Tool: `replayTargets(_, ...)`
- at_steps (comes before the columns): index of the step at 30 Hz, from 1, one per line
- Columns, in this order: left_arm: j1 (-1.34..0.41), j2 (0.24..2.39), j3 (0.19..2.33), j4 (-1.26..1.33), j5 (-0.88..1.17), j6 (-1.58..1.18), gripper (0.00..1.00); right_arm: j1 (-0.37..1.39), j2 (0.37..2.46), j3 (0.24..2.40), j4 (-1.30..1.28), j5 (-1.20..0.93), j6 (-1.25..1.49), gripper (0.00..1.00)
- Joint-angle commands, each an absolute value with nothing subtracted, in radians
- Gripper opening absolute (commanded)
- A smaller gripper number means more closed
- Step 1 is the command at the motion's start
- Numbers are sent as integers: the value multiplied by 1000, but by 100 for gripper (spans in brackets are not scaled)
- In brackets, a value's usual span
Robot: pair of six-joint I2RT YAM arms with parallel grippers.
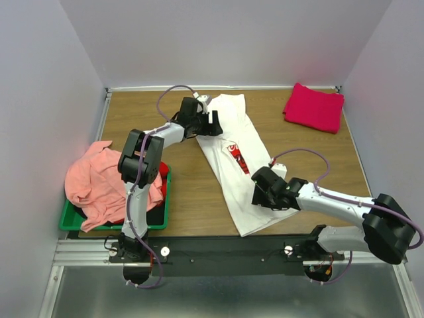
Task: Fold and stack the t-shirts
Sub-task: Fold the tshirt
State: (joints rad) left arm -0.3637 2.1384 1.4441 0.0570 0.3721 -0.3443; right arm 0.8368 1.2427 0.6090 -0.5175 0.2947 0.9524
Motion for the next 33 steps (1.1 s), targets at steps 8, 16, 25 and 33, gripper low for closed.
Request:
replayTargets(8, -331, 2269, 1598, 17, 488, -351, 87, 905, 1247, 520, -390, 201, 1084, 68)
replayTargets(16, -318, 2373, 1759, -81, 523, -308, 87, 994, 1348, 590, -376, 216, 1123, 68)
replayTargets(25, -316, 2404, 1825, -149, 526, -261, 87, 1094, 1482, 716, -374, 227, 1140, 69)
replayTargets(33, -316, 2307, 1816, -129, 477, -247, 87, 1126, 1462, 785, -417, 287, 1097, 69)
